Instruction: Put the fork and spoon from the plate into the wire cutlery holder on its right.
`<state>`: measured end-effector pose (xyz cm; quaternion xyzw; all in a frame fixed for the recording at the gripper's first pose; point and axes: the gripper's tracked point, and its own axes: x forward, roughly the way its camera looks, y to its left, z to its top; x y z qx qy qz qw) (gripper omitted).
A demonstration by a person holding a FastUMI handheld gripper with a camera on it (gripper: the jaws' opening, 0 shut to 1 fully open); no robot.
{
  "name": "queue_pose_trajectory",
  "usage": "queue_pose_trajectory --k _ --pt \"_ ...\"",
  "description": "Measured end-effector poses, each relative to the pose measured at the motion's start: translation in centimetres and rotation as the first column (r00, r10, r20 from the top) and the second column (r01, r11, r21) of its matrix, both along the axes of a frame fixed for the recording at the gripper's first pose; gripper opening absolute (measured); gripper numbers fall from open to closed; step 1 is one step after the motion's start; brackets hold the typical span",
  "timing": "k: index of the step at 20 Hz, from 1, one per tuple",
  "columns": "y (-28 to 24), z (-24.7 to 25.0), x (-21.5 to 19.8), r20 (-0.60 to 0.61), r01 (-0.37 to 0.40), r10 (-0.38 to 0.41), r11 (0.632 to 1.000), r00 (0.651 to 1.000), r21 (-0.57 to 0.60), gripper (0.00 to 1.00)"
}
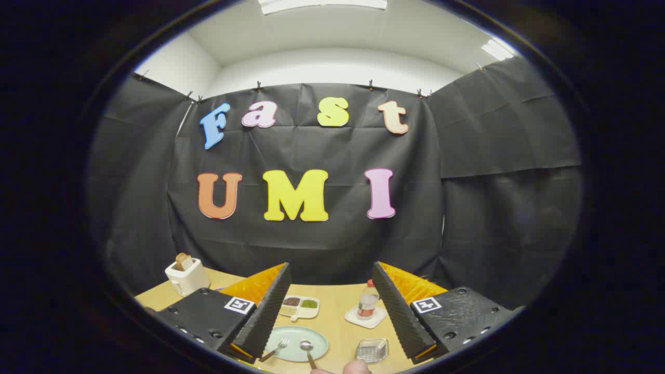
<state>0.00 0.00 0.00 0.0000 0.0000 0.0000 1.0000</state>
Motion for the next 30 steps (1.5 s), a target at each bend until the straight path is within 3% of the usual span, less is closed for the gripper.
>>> queue_pose_trajectory --k 6,25,30 --pt "-1.1 0.0 -0.1 -0.009 0.057 -0.057 0.998 0.998 0.000 0.95" --pt "0.5 -1.0 0.9 -0.091 -0.018 0.019 1.000 0.996 0.011 0.94" --pt "1.8 -3.4 1.8 -0.188 -0.068 0.062 0.997 0.980 -0.027 0.95"
